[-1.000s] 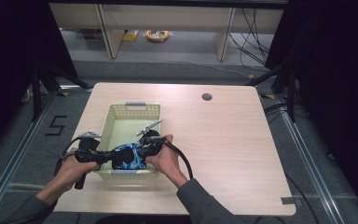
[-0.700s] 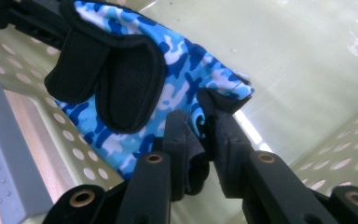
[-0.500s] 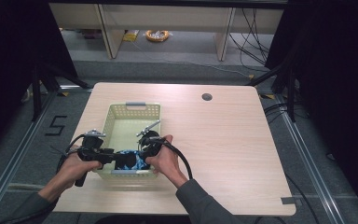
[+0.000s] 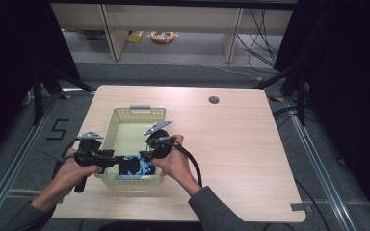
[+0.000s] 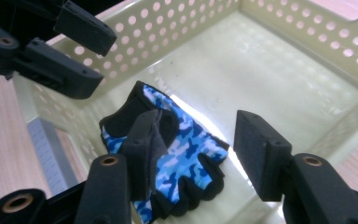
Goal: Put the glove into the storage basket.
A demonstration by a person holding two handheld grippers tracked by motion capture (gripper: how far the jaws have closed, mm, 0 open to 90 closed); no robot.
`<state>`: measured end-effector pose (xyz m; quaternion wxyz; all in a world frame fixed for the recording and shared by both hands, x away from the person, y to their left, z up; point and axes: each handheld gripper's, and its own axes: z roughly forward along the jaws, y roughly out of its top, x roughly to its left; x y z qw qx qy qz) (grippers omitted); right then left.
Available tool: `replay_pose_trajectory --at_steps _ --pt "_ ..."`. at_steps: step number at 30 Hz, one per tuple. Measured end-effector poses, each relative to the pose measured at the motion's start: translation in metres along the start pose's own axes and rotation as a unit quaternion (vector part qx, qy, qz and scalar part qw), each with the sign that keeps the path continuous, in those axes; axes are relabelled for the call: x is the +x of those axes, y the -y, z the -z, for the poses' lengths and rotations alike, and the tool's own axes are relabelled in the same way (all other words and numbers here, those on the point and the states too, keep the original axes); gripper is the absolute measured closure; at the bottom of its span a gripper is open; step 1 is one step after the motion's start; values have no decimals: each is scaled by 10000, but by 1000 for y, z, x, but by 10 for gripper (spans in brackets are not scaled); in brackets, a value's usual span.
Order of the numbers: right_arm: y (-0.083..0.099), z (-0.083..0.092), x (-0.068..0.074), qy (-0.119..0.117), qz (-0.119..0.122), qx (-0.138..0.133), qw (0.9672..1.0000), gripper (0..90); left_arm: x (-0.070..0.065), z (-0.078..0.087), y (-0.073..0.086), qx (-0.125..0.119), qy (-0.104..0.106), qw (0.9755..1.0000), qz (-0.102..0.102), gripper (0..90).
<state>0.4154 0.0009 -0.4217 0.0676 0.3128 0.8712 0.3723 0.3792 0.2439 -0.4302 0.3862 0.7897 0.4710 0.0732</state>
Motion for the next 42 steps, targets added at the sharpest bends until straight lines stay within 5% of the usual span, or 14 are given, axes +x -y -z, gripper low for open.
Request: replay_pose_trajectory --at_steps 3,5,11,18,27,42 --pt "5 8 -3 15 58 -122 9999 480 -9 4 1 -122 86 9999 -38 390" --pt "9 15 -2 148 -228 -147 9995 466 -17 6 2 -218 120 9997 -60 372" --pt "21 36 -7 -48 -120 -350 9993 443 -39 4 5 -426 331 9985 -12 326" --pt "38 57 -13 -5 -185 -511 9985 433 -58 3 6 -533 624 9966 -110 296" --pt "62 75 -21 14 -304 -808 9963 422 -75 0 12 -591 702 9955 -252 290" --pt "99 89 -30 36 -495 -746 9960 398 -99 -6 29 -658 902 9923 -531 278"
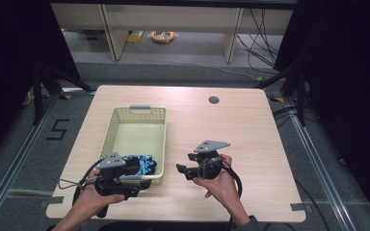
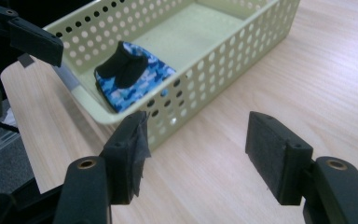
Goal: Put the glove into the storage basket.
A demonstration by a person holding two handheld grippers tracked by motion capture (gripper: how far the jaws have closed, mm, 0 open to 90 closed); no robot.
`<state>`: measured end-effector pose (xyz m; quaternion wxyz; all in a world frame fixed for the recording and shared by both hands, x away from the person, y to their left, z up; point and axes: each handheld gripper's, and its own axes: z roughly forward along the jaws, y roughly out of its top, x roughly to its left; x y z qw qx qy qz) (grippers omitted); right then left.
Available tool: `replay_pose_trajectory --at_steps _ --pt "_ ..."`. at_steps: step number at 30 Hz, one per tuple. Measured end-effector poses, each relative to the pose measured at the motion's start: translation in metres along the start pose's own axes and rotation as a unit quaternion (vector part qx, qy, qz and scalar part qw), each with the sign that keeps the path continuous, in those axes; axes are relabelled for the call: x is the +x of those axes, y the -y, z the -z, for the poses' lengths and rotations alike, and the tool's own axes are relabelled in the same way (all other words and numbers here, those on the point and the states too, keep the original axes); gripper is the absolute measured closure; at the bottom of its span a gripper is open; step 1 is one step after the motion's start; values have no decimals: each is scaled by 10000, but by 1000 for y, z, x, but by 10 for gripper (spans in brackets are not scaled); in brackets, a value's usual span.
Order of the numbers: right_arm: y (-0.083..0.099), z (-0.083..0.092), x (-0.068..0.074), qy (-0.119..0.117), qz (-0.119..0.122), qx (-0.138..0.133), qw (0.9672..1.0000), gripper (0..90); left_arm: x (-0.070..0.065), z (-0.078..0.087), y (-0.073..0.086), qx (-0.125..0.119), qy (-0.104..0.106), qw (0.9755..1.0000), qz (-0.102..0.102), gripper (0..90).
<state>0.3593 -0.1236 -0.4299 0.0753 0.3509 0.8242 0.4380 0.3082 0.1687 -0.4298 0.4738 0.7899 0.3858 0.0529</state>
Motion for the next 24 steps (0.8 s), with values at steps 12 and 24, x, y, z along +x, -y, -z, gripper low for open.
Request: replay_pose_trajectory --at_steps 12,24 --pt "29 16 -7 162 -202 44 9997 383 -16 -9 24 -61 344 9994 -69 249" --pt "51 26 -2 85 -292 -13 9995 347 -25 -15 47 13 466 9982 -379 187"
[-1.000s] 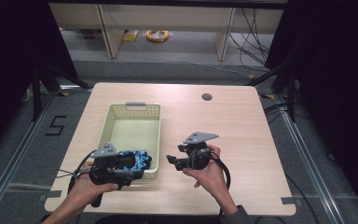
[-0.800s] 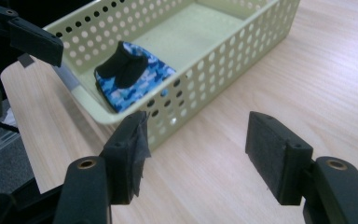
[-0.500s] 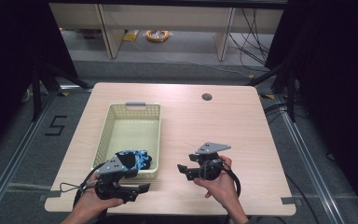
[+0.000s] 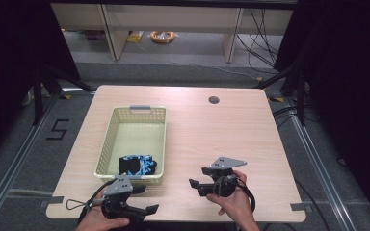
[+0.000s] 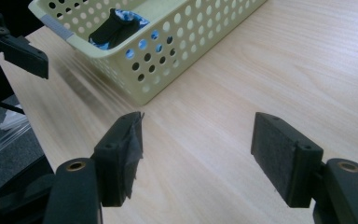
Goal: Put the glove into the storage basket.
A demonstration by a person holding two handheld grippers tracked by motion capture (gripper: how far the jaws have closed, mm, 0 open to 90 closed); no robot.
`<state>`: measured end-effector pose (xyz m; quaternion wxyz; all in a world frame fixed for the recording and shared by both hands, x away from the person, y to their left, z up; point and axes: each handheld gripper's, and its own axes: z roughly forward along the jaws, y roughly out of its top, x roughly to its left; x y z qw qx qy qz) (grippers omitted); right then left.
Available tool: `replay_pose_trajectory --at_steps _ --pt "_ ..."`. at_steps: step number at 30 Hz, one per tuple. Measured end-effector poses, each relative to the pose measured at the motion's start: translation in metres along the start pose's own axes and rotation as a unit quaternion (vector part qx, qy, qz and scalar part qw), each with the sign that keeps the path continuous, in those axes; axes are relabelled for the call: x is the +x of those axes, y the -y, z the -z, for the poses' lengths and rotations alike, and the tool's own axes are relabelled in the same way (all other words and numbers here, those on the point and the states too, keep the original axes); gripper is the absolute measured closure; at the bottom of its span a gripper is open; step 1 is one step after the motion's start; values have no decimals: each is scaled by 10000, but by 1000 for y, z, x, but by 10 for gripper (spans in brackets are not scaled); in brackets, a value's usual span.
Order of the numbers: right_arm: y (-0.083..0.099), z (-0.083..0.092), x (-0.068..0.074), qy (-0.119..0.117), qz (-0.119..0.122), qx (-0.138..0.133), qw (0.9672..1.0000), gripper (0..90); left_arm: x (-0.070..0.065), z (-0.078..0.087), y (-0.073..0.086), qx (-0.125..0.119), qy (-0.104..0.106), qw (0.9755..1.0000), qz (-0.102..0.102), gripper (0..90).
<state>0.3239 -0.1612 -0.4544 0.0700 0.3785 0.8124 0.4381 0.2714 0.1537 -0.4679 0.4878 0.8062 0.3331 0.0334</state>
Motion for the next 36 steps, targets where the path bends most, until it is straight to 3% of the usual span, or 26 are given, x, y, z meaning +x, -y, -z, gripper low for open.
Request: replay_pose_trajectory --at_steps 3,4,6,8,9,10,11,12,13,14,17,18,20,22,23,24,26,28,30,34,35,36 --pt "5 3 5 -21 -116 53 9999 343 0 -1 5 87 -4 9999 -51 187" --pt "6 3 3 -1 7 20 10000 341 3 -2 7 164 -99 9997 -160 187" --pt "11 3 3 -64 -15 1 10000 336 1 -3 10 119 -76 9999 -94 187" --pt "15 5 4 4 13 52 10000 331 2 -4 12 109 -81 9999 -100 186" --pt "18 4 6 -67 -71 -2 10000 326 3 -2 12 220 -52 9996 -145 186" --pt "19 4 4 -107 -21 40 9999 321 3 -4 14 166 -78 9998 -126 186" --pt "22 5 6 -85 -135 105 9998 317 2 -4 15 172 -96 9997 -119 185" --pt "23 5 5 -59 -71 91 9999 316 3 -4 17 180 -60 9997 -153 184" --pt "25 5 5 -110 -87 75 9999 311 2 -4 18 208 -62 9998 -46 183" --pt "26 5 5 -121 -114 81 9998 306 3 -5 19 185 -109 9997 -129 182" --pt "31 5 5 -89 -64 92 9999 287 3 -7 24 160 -123 9997 -138 172" --pt "32 5 5 -80 -13 55 10000 285 4 -6 24 282 -165 9992 -222 171" --pt "34 6 6 -49 -50 82 9999 274 3 -6 26 303 -160 9992 -209 171" --pt "37 8 7 52 -70 61 9999 253 4 -7 28 373 -260 9986 -265 169" --pt "38 7 7 -5 -27 75 10000 241 4 -6 27 431 -236 9981 -359 169" --pt "40 8 7 108 -2 89 9999 235 4 -6 28 422 -232 9980 -407 168" --pt "43 8 7 27 -5 144 9999 228 2 -8 31 393 -280 9983 -322 164" --pt "47 8 8 104 51 203 9997 222 3 -8 32 461 -339 9971 -499 160" --pt "50 8 10 129 17 222 9997 219 2 -8 34 443 -361 9969 -535 160" --pt "57 8 12 54 96 326 9994 206 3 -6 37 518 -420 9967 -452 160" --pt "59 9 15 157 14 410 9990 204 3 -6 38 506 -393 9972 -396 160" --pt "60 9 14 175 137 431 9988 203 4 -5 38 588 -404 9962 -494 160"
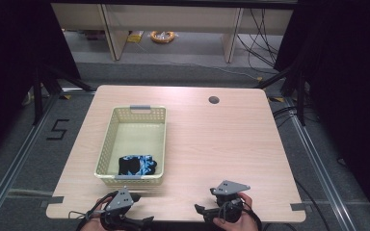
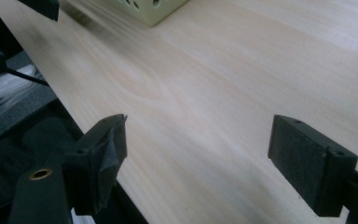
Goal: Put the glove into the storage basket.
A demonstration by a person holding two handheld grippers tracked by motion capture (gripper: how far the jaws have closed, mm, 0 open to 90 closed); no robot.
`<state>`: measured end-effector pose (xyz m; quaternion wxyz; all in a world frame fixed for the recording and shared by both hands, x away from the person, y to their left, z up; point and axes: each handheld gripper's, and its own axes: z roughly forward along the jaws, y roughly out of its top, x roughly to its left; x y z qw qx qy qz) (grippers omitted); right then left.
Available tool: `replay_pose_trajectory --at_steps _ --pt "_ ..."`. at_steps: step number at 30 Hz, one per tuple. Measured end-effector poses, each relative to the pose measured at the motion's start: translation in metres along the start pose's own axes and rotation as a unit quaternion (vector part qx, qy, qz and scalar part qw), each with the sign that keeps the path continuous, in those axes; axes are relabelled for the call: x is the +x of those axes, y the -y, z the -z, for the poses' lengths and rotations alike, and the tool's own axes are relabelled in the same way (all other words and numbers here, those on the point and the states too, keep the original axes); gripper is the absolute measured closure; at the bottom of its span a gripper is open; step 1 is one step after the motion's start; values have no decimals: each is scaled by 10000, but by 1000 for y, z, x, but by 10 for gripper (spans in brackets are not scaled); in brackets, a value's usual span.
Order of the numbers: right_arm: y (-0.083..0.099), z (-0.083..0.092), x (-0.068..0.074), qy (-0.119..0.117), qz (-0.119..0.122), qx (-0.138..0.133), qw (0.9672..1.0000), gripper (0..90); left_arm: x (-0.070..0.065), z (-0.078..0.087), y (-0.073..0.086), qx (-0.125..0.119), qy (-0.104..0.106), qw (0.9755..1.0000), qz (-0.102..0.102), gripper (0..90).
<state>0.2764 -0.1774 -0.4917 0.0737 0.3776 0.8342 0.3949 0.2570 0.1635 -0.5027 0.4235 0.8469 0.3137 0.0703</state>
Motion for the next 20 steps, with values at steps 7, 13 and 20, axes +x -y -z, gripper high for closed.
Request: replay_pose_trajectory --at_steps 7,13,20 --pt "9 0 5 76 155 116 9998 192 -4 1 5 -17 -12 10000 -18 159" --pt "9 -1 5 132 174 248 9995 191 0 2 5 37 -103 9999 -56 159" --pt "10 -5 3 103 388 103 9991 191 -2 -1 6 -92 -78 9999 100 159"
